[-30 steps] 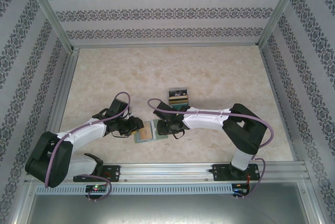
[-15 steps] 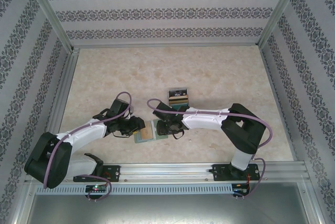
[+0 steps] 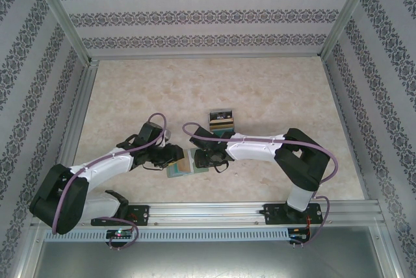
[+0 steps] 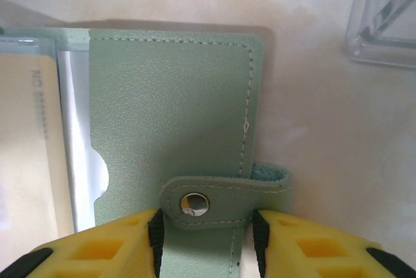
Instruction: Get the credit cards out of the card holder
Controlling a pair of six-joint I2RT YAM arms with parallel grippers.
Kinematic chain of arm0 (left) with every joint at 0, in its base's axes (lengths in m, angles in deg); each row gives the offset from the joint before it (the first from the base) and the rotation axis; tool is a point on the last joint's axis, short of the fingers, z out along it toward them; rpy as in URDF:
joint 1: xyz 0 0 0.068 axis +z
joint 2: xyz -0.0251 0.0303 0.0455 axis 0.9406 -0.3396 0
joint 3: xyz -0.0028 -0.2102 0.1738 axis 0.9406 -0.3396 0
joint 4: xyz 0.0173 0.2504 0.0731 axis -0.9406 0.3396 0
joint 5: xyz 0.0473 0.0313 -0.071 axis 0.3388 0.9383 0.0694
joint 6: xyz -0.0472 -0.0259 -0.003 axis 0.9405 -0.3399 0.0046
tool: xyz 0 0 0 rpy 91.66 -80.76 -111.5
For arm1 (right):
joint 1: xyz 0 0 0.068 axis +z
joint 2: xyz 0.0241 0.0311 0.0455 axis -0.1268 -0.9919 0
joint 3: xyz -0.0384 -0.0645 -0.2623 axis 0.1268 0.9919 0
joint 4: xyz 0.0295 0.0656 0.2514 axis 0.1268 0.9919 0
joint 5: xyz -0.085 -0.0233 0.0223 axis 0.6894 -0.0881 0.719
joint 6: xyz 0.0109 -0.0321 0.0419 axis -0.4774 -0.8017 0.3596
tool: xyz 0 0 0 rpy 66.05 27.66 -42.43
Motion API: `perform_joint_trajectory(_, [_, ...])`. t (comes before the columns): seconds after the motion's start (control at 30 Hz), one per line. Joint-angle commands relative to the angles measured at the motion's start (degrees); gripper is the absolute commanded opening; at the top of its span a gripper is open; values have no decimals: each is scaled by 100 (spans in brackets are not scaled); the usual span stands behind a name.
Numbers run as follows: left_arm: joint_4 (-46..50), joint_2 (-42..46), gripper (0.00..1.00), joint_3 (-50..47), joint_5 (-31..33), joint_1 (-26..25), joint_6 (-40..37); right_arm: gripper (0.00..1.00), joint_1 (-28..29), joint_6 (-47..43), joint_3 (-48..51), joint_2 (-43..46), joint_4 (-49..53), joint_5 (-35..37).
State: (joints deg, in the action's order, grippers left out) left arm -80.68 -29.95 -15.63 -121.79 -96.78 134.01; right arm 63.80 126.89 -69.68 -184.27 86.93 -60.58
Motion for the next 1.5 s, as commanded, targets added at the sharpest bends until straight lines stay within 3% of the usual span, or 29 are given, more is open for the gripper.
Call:
perform_joint_trajectory(0.0, [-432,60,38,241,-266,-117,-172,45,110,116,41,-193,40,-31])
perform_joint_trajectory(0.23, [-674,-138,37,378,-507,-259,-232,45,115,183,78,-91,84,134])
perform_joint_trajectory(0.6, [-679,-707,37,691,-579,-428,-331,46,-90,600,720,848,63,788])
perform_joint_trajectory(0.8, [-278,-617,36,719,-29,-423,-333,46,-172,598,781,1148,182,919])
perform_joint_trajectory(1.1, [371,-604,21,655,578,-344,-336,41,-193,411,664,1452,237,1154])
perform_joint_trajectory(1.47, [587,-491,18,819,547,-315,-334,30,-237,6,307,672,-30,333])
